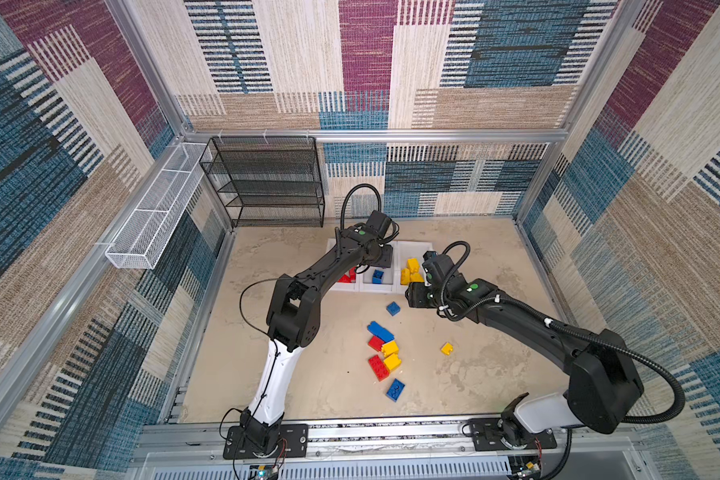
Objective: Sort the legos into containers by color
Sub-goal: 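Carry the blue brick into the middle bin and release it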
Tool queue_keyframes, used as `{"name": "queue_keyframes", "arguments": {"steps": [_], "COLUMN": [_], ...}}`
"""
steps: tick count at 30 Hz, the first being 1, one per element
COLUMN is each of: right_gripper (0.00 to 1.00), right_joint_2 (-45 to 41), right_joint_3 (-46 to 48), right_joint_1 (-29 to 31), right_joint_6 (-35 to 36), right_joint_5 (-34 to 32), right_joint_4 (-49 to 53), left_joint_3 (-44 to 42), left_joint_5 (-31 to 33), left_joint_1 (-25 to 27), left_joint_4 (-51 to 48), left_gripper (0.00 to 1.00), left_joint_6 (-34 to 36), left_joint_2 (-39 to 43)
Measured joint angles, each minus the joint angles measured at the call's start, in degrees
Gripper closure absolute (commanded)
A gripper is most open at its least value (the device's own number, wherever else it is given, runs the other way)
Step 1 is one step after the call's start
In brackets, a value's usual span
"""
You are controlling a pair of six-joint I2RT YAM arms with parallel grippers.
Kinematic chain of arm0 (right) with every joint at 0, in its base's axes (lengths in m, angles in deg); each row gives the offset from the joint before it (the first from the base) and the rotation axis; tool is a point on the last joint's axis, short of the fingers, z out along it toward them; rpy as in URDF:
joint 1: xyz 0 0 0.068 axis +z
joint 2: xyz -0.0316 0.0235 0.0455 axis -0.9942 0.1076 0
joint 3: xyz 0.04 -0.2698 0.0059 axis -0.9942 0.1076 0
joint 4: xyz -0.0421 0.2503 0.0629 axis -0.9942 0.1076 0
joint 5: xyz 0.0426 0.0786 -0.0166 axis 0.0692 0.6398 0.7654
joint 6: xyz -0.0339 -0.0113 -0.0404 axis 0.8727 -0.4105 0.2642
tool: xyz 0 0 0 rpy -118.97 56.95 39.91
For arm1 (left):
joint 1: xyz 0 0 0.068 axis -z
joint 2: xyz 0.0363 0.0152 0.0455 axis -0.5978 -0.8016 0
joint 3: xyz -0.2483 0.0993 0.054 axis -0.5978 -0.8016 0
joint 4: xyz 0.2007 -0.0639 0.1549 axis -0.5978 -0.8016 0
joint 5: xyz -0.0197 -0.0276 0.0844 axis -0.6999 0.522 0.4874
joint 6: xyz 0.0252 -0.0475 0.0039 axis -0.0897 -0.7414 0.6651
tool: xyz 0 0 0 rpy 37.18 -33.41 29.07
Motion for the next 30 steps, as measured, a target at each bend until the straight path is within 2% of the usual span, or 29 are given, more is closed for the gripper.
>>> {"name": "queue_keyframes", "arguments": {"steps": [7, 13, 21, 30], "right_gripper": [0.36, 0.36, 0.36, 0.39], "right_joint_2": [0.4, 2.3, 8.5, 17.2], "right_joint_3": [0.9, 1.5, 0.3, -5.6], "right_joint_1": [0.0, 0.5, 4.1, 5.4], "right_joint_6": [0.3, 0.7, 2.7, 6.1], "right_joint_5": [0.6, 1.6, 2.0, 0.9], "right_joint_4": [0.1, -0.3, -0.8, -2.0], "left_joint_3": [-1.1, -7.8, -28.7, -52.5], "left_joint_5": [0.3, 0.2, -1.3, -1.2], "left_joint_1": [-0.1, -0.1, 0.0, 0.0], "left_joint_4": [-1.9, -1.1, 5.2, 11.8], "left_gripper": [0.31, 0.31, 0.31, 0.31], "left_joint_6": [0.0, -0.2, -2.7, -8.5], "left_joint_2": [1.9, 8.8, 25.0, 42.6]}}
